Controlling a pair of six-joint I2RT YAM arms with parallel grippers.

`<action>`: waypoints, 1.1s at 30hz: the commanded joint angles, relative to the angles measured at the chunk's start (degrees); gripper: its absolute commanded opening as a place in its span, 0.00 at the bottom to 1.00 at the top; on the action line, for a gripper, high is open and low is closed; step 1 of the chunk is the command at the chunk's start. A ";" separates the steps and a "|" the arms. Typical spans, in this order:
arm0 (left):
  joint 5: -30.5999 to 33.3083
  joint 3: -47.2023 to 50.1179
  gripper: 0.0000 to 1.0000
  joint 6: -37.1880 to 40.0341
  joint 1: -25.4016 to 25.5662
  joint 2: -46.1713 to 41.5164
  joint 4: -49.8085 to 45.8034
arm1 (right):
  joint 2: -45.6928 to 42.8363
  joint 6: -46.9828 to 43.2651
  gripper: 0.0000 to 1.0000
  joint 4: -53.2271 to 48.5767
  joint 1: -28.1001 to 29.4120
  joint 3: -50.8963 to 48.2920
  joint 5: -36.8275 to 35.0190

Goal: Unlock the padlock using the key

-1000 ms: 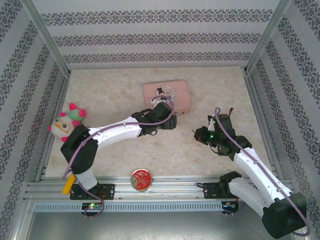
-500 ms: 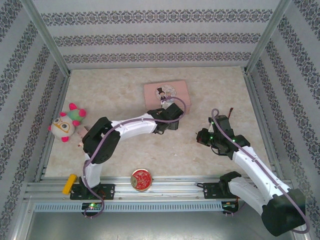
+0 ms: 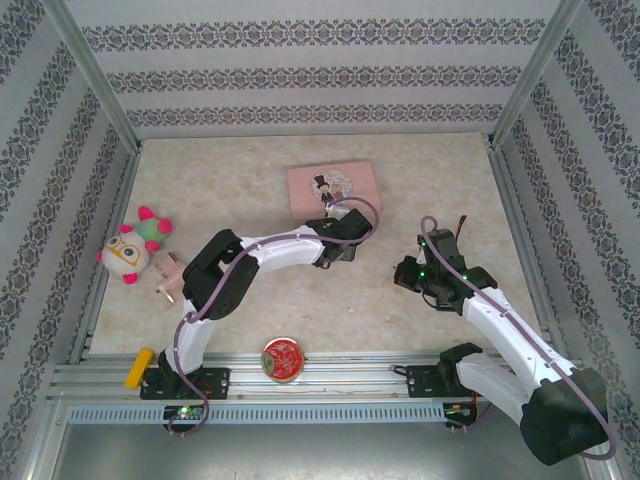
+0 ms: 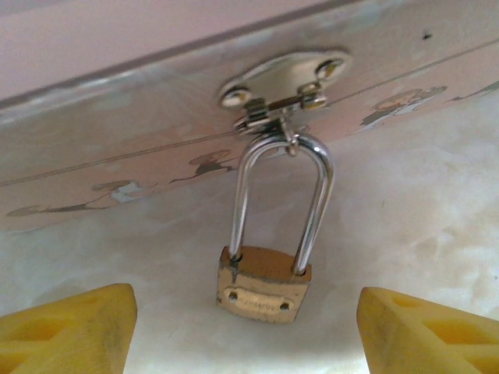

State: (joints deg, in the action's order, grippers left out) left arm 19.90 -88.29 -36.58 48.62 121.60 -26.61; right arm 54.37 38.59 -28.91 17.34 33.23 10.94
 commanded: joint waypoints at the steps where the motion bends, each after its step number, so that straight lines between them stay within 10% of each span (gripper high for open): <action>1: 2.17 -2.87 0.74 1.25 -0.81 2.04 -2.34 | 0.38 -0.80 0.00 1.25 -0.46 1.26 -0.97; 33: -0.02 -6.63 0.41 -4.21 -4.09 9.28 3.21 | -0.61 -0.71 0.00 5.61 -0.47 -0.01 1.27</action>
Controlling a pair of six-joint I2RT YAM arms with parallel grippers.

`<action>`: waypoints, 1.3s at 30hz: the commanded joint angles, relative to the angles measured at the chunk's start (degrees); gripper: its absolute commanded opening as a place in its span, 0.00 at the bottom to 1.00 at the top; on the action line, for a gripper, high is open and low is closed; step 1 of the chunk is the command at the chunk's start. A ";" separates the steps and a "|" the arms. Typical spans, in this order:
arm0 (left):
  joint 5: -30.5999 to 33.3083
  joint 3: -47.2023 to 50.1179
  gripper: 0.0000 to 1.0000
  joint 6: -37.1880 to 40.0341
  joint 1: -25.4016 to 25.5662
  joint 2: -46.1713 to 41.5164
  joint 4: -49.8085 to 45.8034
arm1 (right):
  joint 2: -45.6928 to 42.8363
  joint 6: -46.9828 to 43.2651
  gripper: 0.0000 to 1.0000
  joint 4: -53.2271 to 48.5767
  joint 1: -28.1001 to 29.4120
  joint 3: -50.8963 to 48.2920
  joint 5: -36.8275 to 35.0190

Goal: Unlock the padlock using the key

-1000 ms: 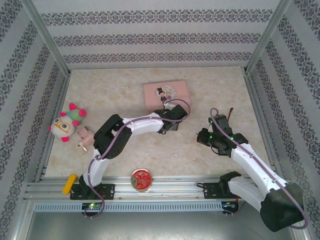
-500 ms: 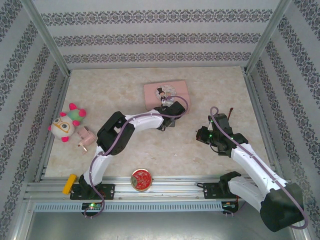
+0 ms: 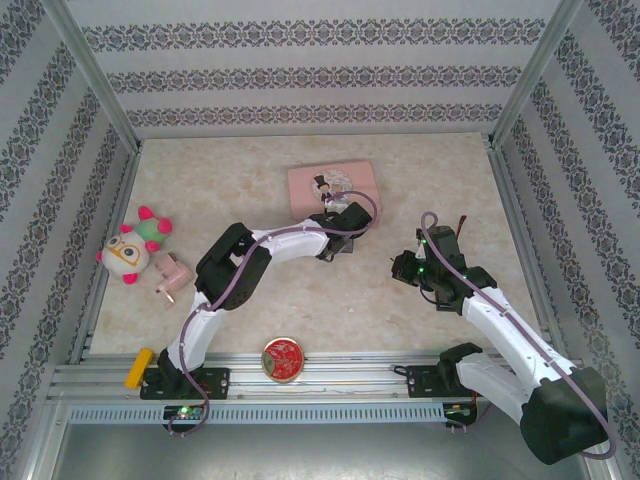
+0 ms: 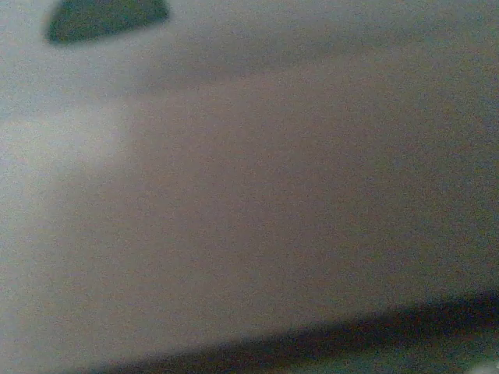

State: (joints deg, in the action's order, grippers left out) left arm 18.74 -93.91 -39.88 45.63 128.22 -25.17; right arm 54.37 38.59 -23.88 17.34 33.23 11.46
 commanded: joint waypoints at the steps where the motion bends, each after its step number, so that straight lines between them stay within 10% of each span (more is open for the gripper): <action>1: 1.24 -1.09 0.41 -0.73 -1.07 2.72 1.88 | -0.54 -0.71 0.00 0.67 -0.47 -0.01 0.84; 10: 1.87 0.24 0.14 -3.18 -1.15 1.28 2.67 | -0.19 -0.92 0.00 1.37 -0.38 -0.01 1.10; 39: 15.79 37.16 0.00 -34.05 0.80 -25.88 13.03 | 10.19 -5.02 0.00 11.83 3.05 -2.22 7.90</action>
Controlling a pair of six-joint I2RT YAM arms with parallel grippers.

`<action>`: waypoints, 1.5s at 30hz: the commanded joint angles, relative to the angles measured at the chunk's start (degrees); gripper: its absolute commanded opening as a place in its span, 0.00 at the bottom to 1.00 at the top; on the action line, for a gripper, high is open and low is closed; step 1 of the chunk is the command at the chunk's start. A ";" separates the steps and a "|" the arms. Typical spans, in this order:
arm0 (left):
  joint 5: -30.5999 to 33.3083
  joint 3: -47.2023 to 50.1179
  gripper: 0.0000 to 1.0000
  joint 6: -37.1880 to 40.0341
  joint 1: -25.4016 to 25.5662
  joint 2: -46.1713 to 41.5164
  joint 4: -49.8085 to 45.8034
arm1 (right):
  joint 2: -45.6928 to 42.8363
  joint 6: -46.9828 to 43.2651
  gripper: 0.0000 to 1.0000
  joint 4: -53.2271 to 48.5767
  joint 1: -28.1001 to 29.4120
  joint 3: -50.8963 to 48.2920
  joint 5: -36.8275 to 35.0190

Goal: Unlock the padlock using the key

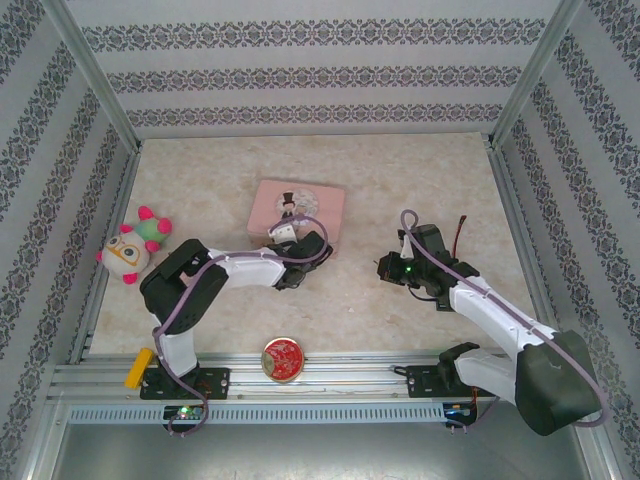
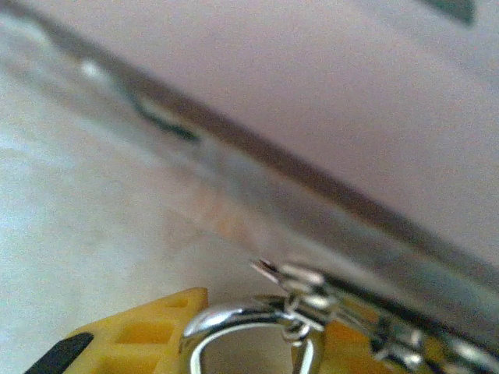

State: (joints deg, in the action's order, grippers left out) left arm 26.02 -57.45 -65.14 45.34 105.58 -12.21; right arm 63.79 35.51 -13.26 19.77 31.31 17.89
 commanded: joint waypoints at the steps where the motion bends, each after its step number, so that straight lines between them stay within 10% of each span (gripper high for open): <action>1: 9.74 1.04 0.00 -10.50 2.05 -3.61 -0.41 | 1.10 -2.20 0.00 1.37 0.62 -0.26 1.75; 15: -5.78 -7.26 0.03 -13.03 4.59 3.65 2.39 | 4.02 -3.08 0.00 22.46 0.85 -8.57 15.21; 32: -27.52 -2.75 0.12 -14.92 0.47 3.97 19.53 | 16.82 3.46 0.00 45.33 8.35 -12.07 14.45; 45: -30.50 -1.72 0.12 -15.62 -0.35 4.19 22.85 | 17.61 5.80 0.00 47.31 8.85 -13.38 5.76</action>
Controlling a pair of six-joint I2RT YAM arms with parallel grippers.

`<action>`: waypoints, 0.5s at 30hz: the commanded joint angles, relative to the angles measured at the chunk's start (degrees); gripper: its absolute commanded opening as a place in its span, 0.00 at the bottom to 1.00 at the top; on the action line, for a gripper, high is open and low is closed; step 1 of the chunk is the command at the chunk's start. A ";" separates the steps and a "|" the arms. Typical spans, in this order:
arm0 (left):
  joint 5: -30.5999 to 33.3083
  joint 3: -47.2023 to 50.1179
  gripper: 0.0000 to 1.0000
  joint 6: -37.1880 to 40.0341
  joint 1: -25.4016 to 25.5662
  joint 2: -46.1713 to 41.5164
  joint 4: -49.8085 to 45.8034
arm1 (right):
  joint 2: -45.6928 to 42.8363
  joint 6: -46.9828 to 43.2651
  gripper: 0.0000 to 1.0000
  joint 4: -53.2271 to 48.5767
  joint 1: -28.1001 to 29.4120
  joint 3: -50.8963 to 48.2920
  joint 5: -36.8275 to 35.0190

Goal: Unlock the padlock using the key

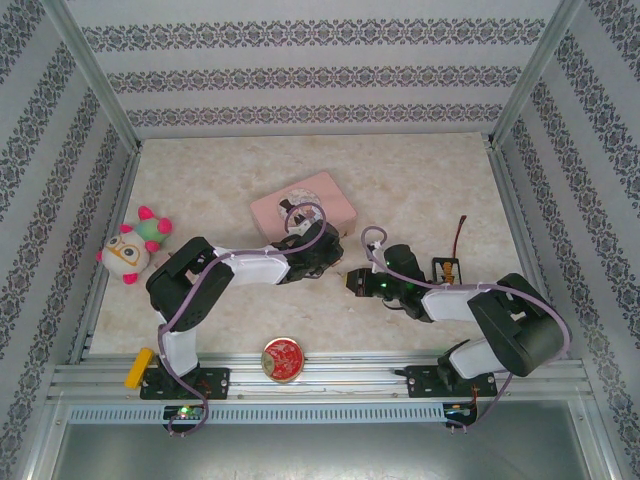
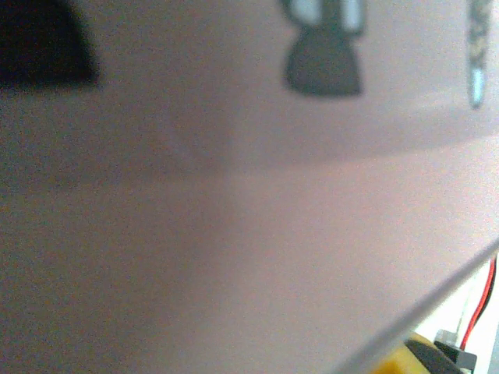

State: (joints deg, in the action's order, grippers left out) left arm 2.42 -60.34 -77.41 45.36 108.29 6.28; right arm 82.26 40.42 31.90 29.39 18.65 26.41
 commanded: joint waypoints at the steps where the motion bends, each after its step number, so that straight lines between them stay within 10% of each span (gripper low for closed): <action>1: -6.82 1.18 0.11 -3.37 -0.37 1.50 4.28 | -1.00 0.95 0.00 2.10 -1.11 -0.68 -2.77; 15: -7.04 1.09 0.11 -4.05 -0.52 2.10 5.31 | 0.42 2.32 0.00 2.28 -1.97 2.57 -4.31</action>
State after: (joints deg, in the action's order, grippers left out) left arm 2.39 -60.20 -77.36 45.34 108.29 6.63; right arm 82.19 42.11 32.62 27.49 19.14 23.29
